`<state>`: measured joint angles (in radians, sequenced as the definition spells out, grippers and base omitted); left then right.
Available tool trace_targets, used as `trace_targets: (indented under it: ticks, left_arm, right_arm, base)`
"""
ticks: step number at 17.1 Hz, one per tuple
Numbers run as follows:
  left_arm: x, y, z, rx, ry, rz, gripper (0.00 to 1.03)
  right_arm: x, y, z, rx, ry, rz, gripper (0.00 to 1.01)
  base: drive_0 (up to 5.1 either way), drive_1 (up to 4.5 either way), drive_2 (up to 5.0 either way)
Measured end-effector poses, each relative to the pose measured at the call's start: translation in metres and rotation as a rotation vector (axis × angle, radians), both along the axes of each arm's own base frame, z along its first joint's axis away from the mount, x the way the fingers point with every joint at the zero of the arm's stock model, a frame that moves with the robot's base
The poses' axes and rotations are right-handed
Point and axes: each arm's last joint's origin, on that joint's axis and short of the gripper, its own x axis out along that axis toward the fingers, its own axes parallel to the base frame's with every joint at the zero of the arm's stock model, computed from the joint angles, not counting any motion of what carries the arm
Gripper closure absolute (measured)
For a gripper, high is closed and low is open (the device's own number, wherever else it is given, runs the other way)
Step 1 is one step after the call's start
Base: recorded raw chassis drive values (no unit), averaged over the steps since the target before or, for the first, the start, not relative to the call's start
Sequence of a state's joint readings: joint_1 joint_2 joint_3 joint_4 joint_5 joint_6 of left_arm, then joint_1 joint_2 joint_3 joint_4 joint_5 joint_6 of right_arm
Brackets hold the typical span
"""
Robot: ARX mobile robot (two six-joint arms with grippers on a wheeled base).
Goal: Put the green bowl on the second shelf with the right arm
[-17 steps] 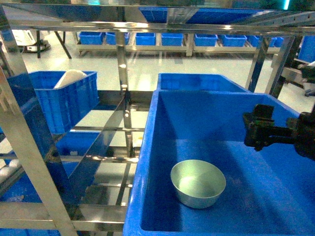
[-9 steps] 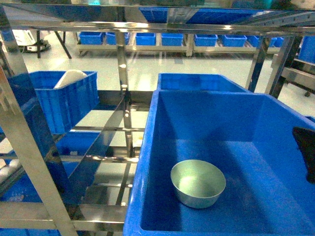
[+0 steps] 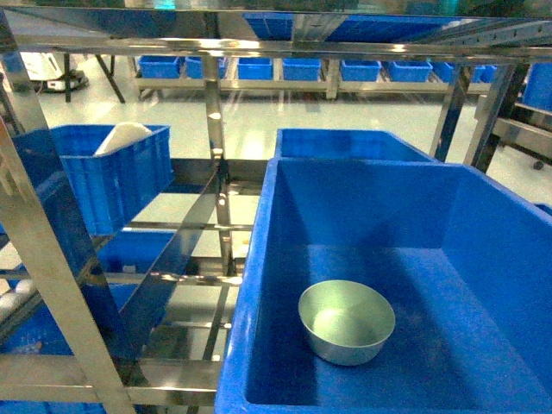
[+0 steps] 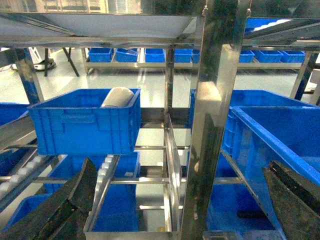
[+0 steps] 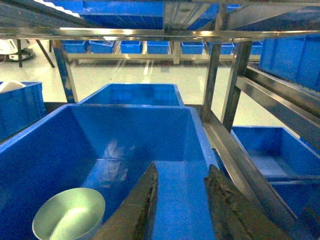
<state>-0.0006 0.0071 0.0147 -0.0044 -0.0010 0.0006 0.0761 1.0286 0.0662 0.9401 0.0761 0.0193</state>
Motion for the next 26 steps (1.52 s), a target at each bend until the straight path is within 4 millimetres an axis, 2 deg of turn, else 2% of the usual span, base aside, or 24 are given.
trace_targets:
  ticks: [1, 2, 3, 16, 22, 24, 25, 26]
  left_arm:
    - [0.000, 0.000, 0.000, 0.000, 0.000, 0.000, 0.05]
    - [0.000, 0.000, 0.000, 0.000, 0.000, 0.001, 0.05]
    - [0.000, 0.000, 0.000, 0.000, 0.000, 0.000, 0.05]
    - [0.000, 0.000, 0.000, 0.000, 0.000, 0.000, 0.05]
    - [0.000, 0.000, 0.000, 0.000, 0.000, 0.000, 0.05]
    - [0.000, 0.000, 0.000, 0.000, 0.000, 0.000, 0.05]
    - [0.000, 0.000, 0.000, 0.000, 0.000, 0.000, 0.05]
    - [0.000, 0.000, 0.000, 0.000, -0.001, 0.000, 0.05]
  right_arm:
    - [-0.004, -0.005, 0.003, -0.005, -0.012, 0.017, 0.82]
    - [-0.010, -0.012, 0.003, -0.008, -0.012, -0.015, 0.96]
    - [-0.015, -0.012, 0.002, -0.013, -0.008, -0.009, 0.99]
    - [-0.053, -0.011, 0.010, -0.012, -0.036, -0.007, 0.99]
    - [-0.061, -0.011, 0.009, -0.012, -0.036, -0.007, 0.99]
    - [-0.068, -0.011, 0.003, -0.012, 0.020, -0.004, 0.99]
    - [-0.072, -0.011, 0.009, -0.013, -0.050, -0.002, 0.91]
    - [-0.072, -0.011, 0.007, -0.013, -0.029, -0.004, 0.82]
  base:
    - [0.0, 0.00, 0.0]
    - [0.0, 0.00, 0.0]
    - [0.0, 0.00, 0.0]
    - [0.0, 0.00, 0.0]
    - [0.0, 0.00, 0.0]
    - [0.0, 0.00, 0.0]
    - [0.0, 0.00, 0.0]
    - [0.0, 0.00, 0.0]
